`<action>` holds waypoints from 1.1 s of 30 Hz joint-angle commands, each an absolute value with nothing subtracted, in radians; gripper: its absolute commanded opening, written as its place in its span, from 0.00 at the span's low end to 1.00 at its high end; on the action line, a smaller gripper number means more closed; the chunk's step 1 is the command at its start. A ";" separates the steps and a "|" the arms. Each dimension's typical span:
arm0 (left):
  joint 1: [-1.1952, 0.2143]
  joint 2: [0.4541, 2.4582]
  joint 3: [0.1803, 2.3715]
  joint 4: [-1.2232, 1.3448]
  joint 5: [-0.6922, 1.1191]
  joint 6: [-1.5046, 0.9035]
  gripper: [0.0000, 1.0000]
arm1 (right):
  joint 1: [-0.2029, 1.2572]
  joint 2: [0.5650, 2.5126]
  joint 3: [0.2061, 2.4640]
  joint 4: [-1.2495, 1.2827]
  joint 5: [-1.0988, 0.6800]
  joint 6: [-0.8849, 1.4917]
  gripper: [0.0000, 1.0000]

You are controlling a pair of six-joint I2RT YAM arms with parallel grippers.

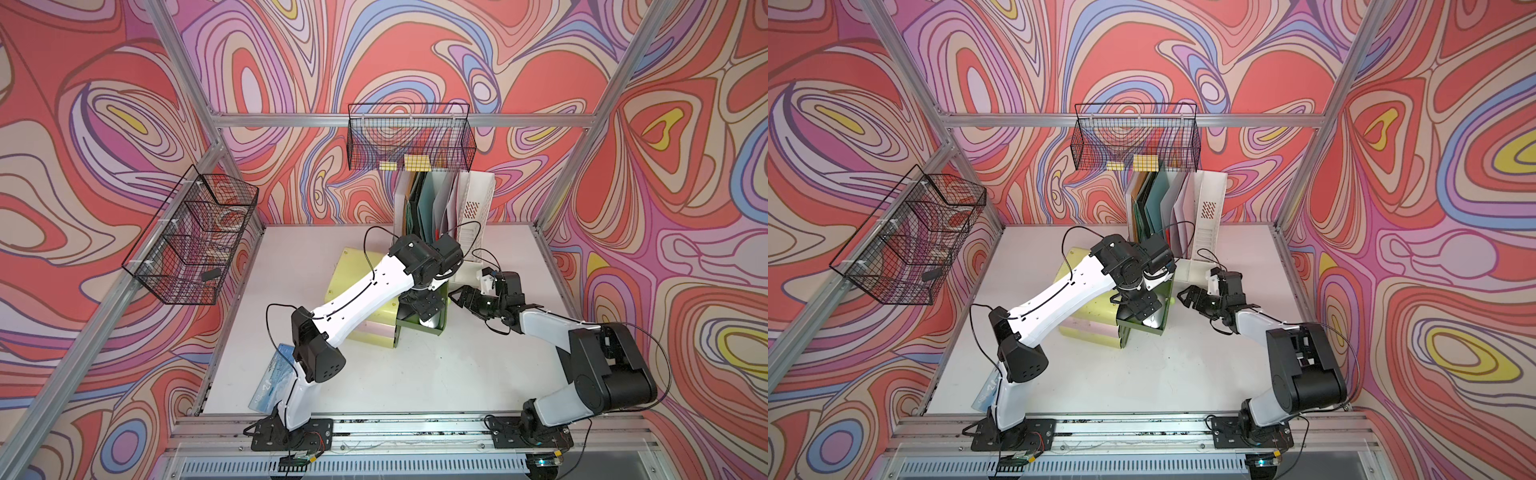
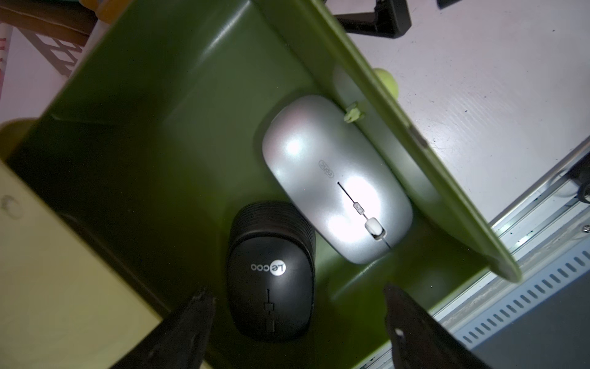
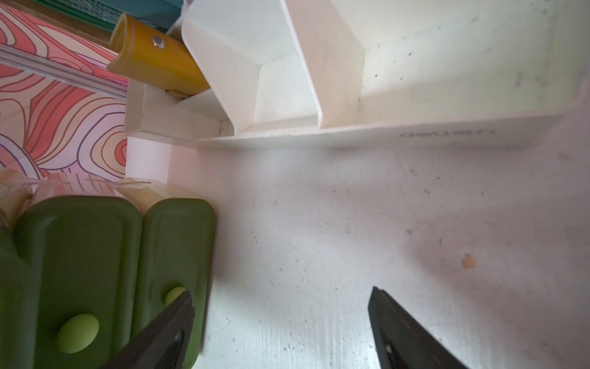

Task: Take the mice out of the drawer
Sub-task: Pick up the mouse from the drawer.

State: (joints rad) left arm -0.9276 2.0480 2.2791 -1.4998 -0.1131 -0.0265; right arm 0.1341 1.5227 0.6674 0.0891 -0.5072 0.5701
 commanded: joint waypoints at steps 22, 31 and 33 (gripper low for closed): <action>-0.911 2.163 2.282 -1.625 -0.263 -0.061 0.79 | 0.179 1.556 0.673 0.180 -0.567 0.595 0.89; -0.902 2.152 2.247 -1.624 -0.275 -0.059 0.51 | 0.200 1.551 0.673 0.206 -0.577 0.604 0.89; -0.901 2.146 2.231 -1.616 -0.272 -0.058 0.50 | 0.203 1.551 0.673 0.206 -0.576 0.603 0.89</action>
State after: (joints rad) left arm -0.9165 2.1429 2.2730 -1.5505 -0.2825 -0.0559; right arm 0.1944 1.5429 0.6674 0.1848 -0.5674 0.5976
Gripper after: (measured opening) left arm 0.512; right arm 0.892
